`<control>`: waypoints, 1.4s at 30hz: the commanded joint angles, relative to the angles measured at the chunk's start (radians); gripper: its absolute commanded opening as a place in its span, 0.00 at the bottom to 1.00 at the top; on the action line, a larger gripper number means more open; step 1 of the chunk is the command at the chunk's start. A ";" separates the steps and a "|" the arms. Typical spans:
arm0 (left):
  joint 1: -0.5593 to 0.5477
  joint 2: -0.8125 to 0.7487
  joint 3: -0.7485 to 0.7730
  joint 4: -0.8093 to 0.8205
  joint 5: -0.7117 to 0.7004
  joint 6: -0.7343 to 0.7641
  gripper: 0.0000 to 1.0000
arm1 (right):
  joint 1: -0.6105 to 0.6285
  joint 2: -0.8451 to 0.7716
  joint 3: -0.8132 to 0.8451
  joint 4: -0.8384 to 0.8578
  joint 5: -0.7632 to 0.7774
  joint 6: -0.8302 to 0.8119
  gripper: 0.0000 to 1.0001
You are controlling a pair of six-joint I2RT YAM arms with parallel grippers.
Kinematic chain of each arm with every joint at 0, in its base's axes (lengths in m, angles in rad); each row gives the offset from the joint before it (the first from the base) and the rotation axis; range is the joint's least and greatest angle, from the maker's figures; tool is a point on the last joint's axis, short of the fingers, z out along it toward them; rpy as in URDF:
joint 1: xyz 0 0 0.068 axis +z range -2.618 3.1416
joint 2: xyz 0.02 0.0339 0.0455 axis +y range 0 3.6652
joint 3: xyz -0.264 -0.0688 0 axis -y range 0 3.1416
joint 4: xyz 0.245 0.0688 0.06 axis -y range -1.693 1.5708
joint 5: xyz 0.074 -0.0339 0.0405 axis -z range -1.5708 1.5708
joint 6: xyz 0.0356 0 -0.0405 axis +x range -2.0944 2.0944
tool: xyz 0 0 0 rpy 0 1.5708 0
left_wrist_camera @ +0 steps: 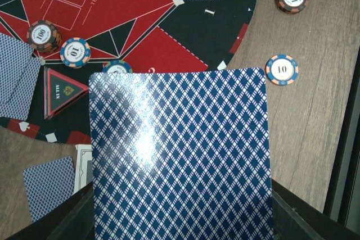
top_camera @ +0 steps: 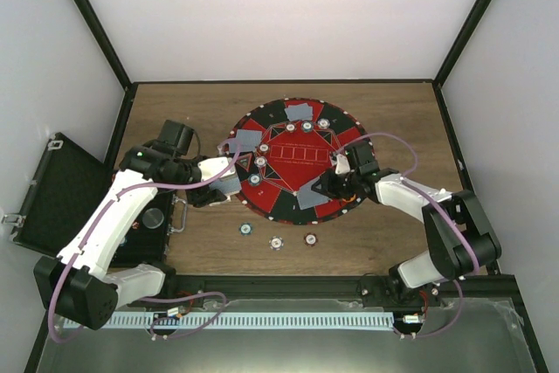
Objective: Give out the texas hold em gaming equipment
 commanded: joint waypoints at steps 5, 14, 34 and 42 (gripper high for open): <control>-0.004 -0.014 0.002 -0.003 0.018 0.010 0.04 | -0.004 -0.021 0.002 -0.116 0.148 -0.080 0.11; -0.005 -0.022 0.002 -0.009 0.021 0.008 0.04 | -0.005 -0.068 0.040 -0.219 0.252 -0.085 0.19; -0.006 -0.009 0.020 -0.005 0.039 0.000 0.04 | 0.291 -0.055 0.287 0.113 -0.148 0.178 0.71; -0.007 -0.011 0.016 -0.005 0.035 0.005 0.04 | 0.401 0.101 0.341 0.268 -0.193 0.267 0.75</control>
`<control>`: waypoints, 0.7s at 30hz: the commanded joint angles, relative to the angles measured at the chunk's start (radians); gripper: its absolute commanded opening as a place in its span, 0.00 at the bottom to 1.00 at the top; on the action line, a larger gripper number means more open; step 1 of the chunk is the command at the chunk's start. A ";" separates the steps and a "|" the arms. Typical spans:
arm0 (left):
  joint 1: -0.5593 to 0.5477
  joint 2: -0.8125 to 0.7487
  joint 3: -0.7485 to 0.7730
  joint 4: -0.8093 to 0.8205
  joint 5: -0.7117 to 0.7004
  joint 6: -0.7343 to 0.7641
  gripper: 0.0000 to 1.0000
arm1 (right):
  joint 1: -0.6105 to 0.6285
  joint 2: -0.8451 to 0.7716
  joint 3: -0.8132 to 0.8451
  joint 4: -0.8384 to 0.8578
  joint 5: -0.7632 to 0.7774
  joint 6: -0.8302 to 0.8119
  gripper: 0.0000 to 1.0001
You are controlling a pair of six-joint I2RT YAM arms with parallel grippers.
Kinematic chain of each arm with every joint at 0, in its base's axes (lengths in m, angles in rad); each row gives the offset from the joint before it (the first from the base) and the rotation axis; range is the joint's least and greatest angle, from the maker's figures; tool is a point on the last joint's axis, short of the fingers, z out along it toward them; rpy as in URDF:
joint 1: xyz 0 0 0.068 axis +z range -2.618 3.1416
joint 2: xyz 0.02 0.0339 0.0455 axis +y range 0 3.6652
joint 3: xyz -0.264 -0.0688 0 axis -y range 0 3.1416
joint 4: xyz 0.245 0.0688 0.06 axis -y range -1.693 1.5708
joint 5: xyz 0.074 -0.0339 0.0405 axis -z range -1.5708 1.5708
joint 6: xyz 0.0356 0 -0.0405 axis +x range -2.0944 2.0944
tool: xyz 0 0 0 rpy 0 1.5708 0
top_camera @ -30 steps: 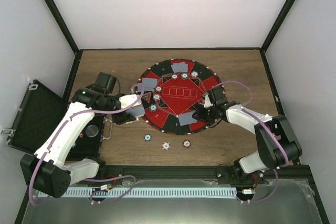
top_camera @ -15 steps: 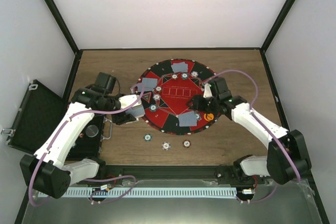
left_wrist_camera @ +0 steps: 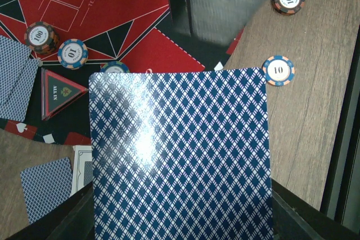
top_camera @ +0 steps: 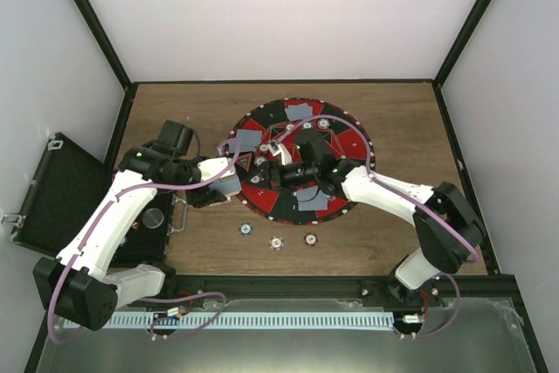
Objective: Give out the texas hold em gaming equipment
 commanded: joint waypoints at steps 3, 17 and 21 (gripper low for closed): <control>-0.007 -0.001 0.016 0.004 0.029 0.003 0.04 | 0.062 0.088 0.082 0.153 -0.071 0.090 0.75; -0.008 -0.001 0.009 0.004 0.019 0.006 0.04 | 0.067 0.082 0.084 0.056 -0.007 0.051 0.70; -0.009 -0.004 0.010 0.003 0.017 0.006 0.04 | 0.039 0.030 0.046 -0.004 0.032 0.020 0.69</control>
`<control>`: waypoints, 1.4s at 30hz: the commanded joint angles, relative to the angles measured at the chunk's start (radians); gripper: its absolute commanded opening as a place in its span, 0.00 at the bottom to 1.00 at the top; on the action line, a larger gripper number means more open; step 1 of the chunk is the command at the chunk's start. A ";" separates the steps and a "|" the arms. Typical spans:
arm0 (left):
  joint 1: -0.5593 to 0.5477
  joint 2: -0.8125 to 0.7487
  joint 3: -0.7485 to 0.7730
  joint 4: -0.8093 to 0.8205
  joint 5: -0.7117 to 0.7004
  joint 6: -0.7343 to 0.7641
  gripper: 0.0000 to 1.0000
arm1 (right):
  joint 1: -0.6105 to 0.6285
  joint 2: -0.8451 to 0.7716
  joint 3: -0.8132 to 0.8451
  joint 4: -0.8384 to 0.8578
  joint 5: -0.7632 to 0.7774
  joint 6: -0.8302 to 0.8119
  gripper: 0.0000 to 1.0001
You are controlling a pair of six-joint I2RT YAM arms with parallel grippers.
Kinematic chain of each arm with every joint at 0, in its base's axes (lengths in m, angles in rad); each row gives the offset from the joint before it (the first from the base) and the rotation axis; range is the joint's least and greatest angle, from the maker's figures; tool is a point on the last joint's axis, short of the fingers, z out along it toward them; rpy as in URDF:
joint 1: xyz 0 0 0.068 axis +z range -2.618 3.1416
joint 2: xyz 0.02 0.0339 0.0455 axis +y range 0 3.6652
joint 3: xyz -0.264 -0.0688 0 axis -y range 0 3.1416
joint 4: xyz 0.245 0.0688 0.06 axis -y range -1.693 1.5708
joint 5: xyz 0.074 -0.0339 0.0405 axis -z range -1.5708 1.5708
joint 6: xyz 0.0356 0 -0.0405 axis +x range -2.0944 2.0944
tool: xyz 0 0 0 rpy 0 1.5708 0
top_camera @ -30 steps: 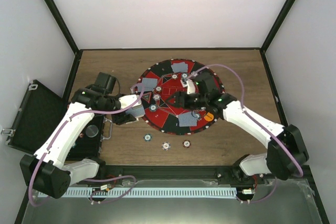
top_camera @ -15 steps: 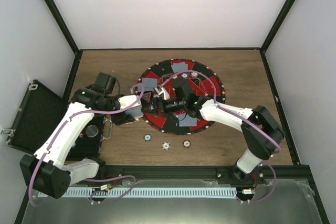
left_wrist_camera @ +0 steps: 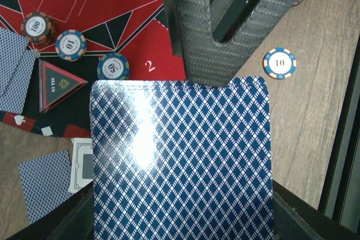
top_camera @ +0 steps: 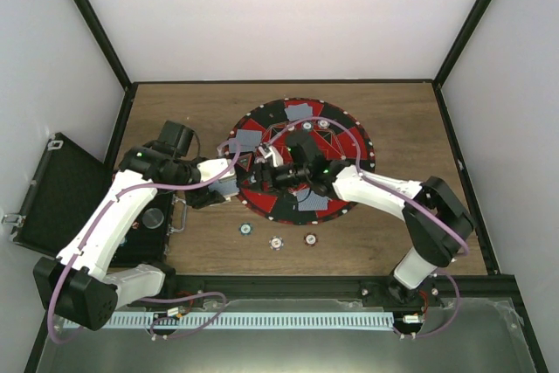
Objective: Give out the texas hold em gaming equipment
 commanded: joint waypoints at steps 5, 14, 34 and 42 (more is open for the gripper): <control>-0.009 -0.007 0.010 0.019 0.037 0.010 0.04 | -0.055 -0.146 -0.035 -0.092 0.075 -0.053 0.68; -0.010 -0.001 0.016 0.019 0.041 0.002 0.04 | 0.009 -0.027 0.102 -0.033 0.001 -0.018 0.68; -0.013 -0.003 0.023 0.014 0.039 0.001 0.04 | 0.029 0.216 0.164 0.138 -0.118 0.073 0.61; -0.013 -0.003 0.025 0.016 0.039 0.005 0.04 | -0.036 0.143 0.020 0.151 -0.106 0.060 0.52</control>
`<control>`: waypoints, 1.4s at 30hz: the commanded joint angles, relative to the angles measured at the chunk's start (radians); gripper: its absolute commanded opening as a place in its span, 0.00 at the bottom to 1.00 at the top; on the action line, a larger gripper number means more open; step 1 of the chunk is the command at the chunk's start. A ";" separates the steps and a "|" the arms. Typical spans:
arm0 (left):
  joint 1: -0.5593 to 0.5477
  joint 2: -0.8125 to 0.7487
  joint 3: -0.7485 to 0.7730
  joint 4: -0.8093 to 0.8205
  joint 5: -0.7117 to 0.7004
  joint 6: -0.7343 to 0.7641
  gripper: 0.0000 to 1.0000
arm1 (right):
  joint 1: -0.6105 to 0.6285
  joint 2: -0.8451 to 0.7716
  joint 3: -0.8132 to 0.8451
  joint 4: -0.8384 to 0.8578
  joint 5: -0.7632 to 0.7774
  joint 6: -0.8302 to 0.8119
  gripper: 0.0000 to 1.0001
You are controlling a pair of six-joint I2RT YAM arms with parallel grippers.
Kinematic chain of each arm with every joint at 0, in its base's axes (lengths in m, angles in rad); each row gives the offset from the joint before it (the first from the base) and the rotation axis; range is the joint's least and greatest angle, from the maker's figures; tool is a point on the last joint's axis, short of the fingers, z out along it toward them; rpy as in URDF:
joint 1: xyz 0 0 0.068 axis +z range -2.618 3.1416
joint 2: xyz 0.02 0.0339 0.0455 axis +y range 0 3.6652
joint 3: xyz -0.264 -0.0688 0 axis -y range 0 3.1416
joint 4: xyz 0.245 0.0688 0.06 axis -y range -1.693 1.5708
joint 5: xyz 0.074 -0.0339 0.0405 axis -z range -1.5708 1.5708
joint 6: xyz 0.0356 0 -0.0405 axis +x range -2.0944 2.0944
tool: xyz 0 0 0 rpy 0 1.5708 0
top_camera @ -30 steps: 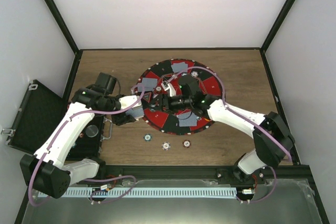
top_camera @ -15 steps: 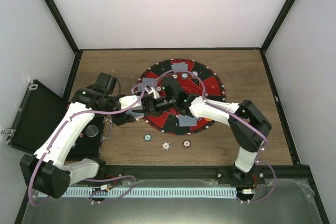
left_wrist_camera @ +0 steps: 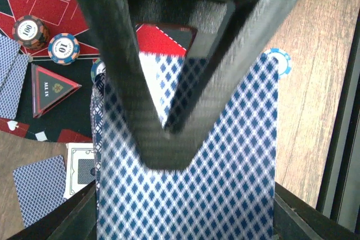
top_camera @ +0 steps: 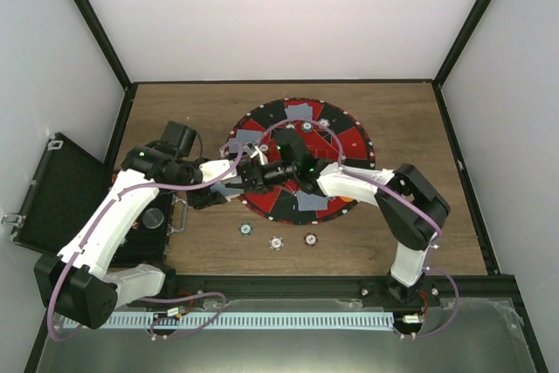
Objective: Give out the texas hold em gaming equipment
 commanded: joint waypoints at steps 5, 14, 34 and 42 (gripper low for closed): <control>0.000 -0.002 0.029 0.015 0.040 -0.002 0.04 | -0.057 -0.064 -0.069 -0.070 0.038 -0.017 0.46; -0.001 -0.009 0.016 0.019 0.030 0.005 0.04 | -0.071 -0.139 -0.075 -0.113 0.067 -0.024 0.22; -0.001 -0.011 0.000 0.021 0.005 -0.001 0.04 | -0.251 -0.274 -0.029 -0.551 0.250 -0.366 0.01; -0.001 -0.012 -0.013 0.011 -0.004 -0.010 0.04 | -0.237 -0.195 0.156 -0.744 0.803 -0.687 0.01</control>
